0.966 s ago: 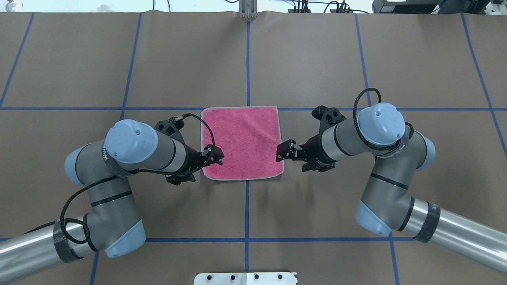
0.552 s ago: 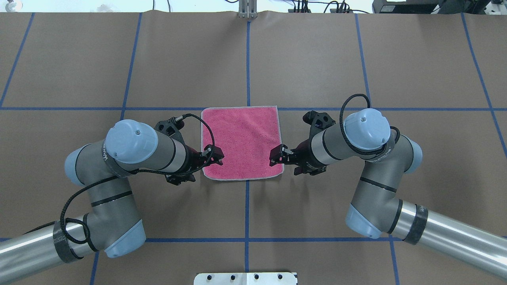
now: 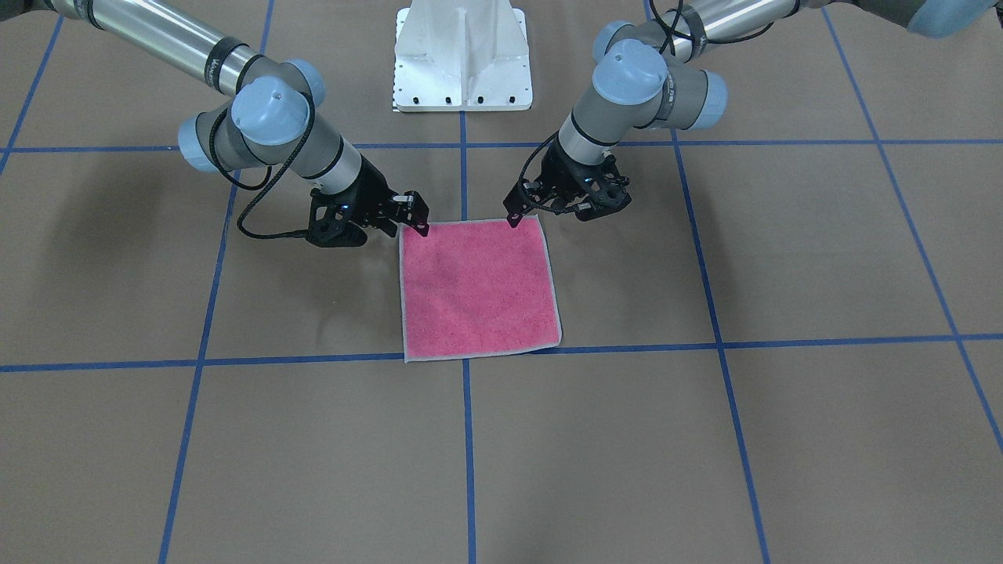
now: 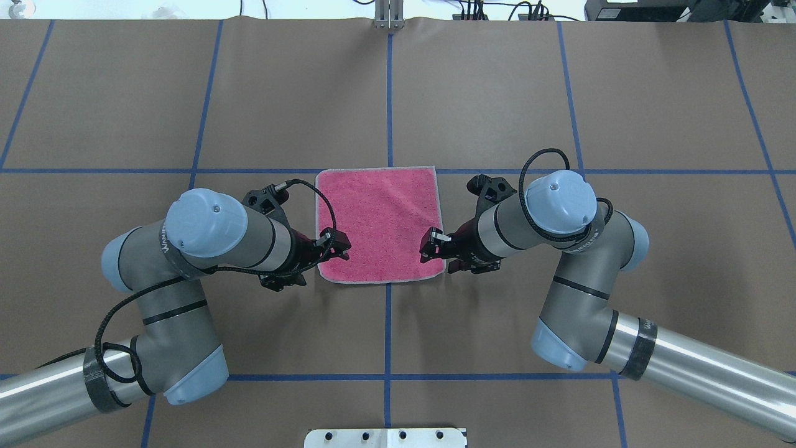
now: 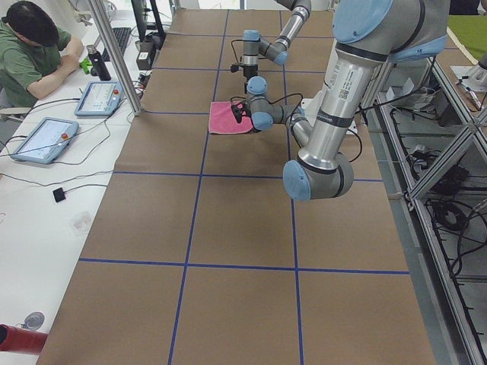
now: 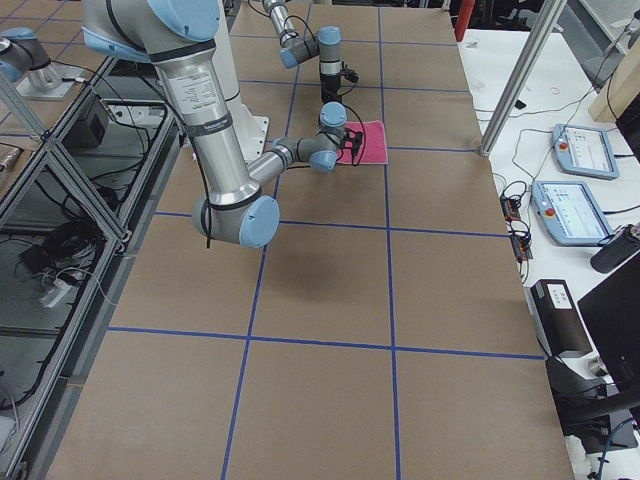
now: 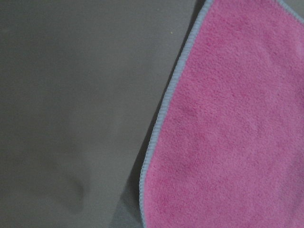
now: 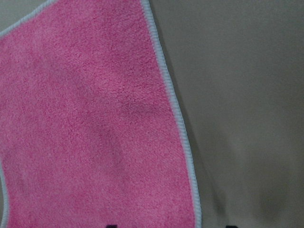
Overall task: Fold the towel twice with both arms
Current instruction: 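Lower both grippers onto the towel's side edges and close them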
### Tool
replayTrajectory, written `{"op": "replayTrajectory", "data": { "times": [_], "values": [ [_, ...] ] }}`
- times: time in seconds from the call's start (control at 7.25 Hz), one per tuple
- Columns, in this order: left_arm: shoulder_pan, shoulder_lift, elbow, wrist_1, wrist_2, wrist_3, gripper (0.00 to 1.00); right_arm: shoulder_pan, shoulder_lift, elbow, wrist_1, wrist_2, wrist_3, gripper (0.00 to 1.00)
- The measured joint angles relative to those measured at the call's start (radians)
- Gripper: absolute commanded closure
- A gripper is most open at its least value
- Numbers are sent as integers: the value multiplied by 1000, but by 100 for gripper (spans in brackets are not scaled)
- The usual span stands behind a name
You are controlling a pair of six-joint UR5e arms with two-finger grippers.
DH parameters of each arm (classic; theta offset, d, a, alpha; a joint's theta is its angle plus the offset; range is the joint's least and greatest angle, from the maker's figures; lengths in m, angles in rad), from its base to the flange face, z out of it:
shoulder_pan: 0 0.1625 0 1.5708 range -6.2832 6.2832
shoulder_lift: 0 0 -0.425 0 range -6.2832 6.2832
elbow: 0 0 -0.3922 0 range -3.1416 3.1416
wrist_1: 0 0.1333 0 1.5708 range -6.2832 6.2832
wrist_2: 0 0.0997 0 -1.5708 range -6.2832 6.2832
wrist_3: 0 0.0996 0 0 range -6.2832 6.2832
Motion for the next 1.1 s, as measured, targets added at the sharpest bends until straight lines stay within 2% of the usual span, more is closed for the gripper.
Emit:
{"op": "replayTrajectory", "data": {
  "times": [0.14, 0.28, 0.97, 1.1],
  "values": [
    [0, -1, 1, 0, 0, 0, 3, 1, -4, 0, 4, 1, 1, 74],
    [0, -2, 2, 0, 0, 0, 2, 1, -6, 0, 6, 1, 2, 80],
    [4, -6, 9, -1, 0, -1, 3, 5, -14, 9, 9, 2, 1, 90],
    [5, -14, 19, -5, 0, -1, 12, 5, -14, 9, 10, 3, 1, 90]
  ]
}}
